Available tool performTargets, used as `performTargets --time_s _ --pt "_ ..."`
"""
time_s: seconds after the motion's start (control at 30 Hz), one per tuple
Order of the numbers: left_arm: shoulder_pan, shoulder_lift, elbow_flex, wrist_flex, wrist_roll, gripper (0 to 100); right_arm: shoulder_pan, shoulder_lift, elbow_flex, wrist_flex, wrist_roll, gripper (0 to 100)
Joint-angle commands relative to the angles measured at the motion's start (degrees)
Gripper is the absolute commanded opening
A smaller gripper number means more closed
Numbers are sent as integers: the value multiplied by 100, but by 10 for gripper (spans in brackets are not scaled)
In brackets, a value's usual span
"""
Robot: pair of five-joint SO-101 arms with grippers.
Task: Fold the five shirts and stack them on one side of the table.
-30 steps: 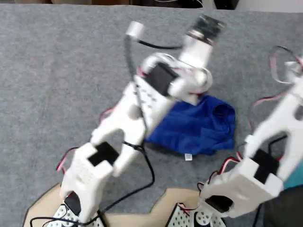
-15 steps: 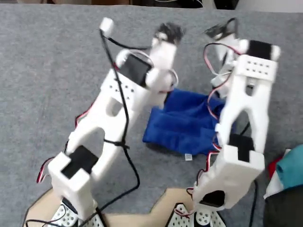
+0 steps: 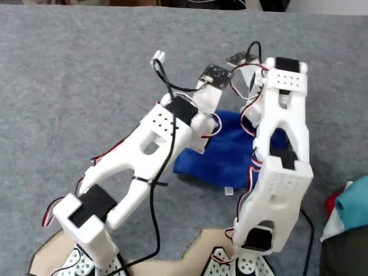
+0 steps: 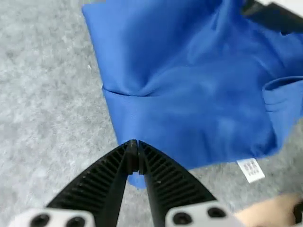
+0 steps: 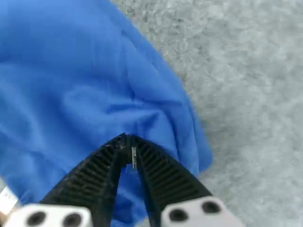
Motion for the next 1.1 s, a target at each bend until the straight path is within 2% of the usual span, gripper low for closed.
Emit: performTargets --time_s 0.0,0.37,0.57,0.63,0.73,0.87,0.97,1.07 --pt "132 171 0 -141 -26 20 321 286 -611 -176 53 5" --pt "220 435 -18 -149 -44 20 734 1367 -2985 -114 246 5" --pt "9 462 -624 -158 -62 20 620 1393 -4365 1108 237 5" --pt "-114 611 -932 -413 -53 20 664 1358 -4426 1143 141 5" --pt "-264 998 -1363 -853 -35 20 734 998 -3749 1152 114 5" --pt "-334 1886 -1943 -1266 -35 20 681 13 -1842 1125 193 5" --pt "-369 2686 -2541 -1266 -35 20 479 -866 -409 1011 404 5" --pt "-413 3398 -3218 -1011 -44 20 382 -1622 884 369 457 5"
